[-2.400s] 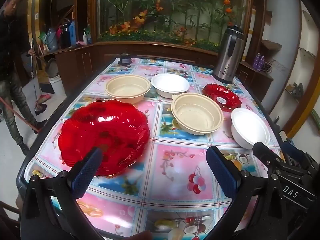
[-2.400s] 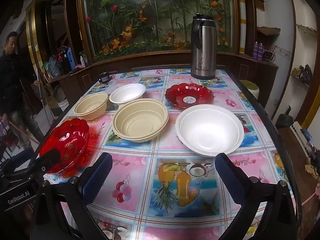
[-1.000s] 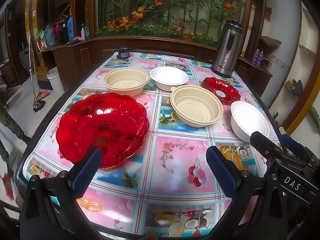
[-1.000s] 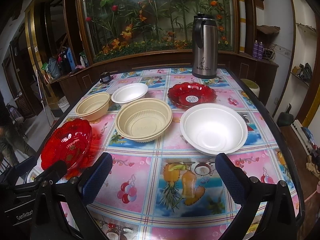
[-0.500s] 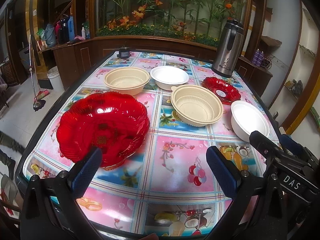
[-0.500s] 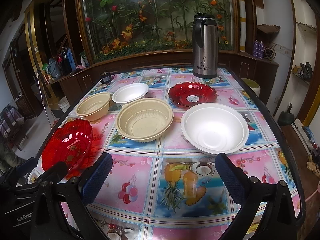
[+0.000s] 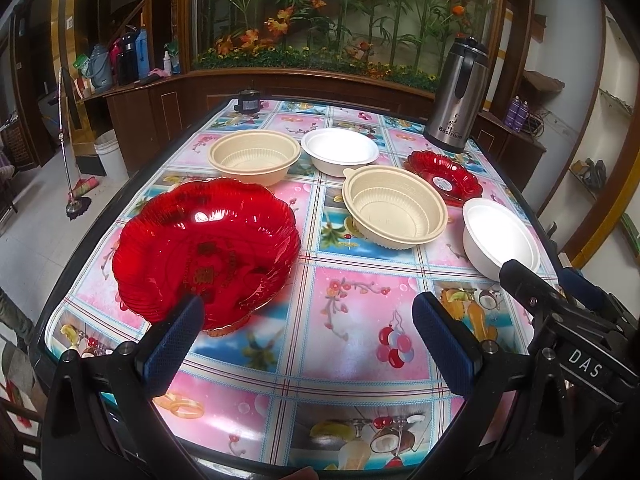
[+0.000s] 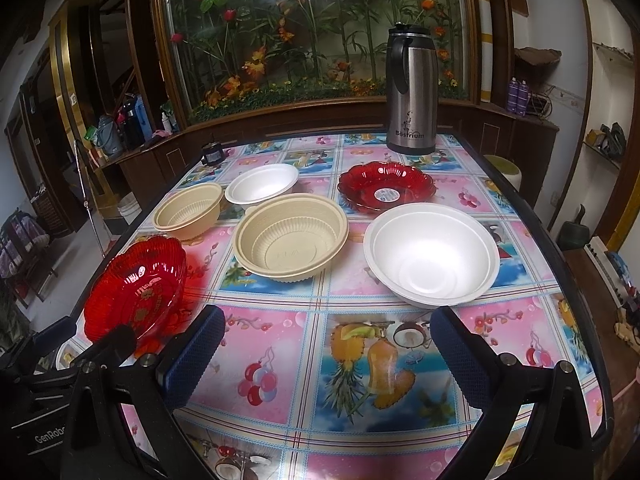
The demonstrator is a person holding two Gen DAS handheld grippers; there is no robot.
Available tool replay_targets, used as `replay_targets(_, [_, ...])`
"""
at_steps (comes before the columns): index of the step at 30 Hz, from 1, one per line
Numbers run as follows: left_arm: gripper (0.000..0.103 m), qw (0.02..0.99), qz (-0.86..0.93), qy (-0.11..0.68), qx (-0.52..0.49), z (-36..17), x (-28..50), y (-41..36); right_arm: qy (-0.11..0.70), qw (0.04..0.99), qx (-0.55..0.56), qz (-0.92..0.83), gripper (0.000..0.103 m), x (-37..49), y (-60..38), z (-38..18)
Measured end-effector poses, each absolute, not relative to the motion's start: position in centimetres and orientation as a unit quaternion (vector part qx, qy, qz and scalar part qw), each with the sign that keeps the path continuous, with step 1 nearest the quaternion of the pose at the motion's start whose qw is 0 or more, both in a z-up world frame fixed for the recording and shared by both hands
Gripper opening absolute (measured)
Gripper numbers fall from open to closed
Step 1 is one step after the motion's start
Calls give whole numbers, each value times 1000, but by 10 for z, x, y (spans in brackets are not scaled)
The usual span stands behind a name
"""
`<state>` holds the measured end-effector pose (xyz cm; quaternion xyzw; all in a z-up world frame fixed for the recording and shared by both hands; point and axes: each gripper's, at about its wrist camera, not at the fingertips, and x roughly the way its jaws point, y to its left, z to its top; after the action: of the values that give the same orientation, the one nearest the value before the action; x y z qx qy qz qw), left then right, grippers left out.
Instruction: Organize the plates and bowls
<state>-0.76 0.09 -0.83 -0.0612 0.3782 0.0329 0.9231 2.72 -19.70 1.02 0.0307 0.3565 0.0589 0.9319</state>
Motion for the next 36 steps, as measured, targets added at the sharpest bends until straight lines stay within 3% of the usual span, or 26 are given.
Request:
replay_targets(25, [103, 921, 5, 380, -80, -5, -11, 10, 358, 930, 39, 68, 103, 26, -194, 10])
replay_targets(31, [103, 930, 55, 343, -122, 13, -13, 87, 378, 912, 76, 143, 103, 29, -179, 12])
replay_targets(36, [103, 904, 130, 383, -138, -14, 11, 151, 417, 878, 106, 207, 103, 51, -152, 6])
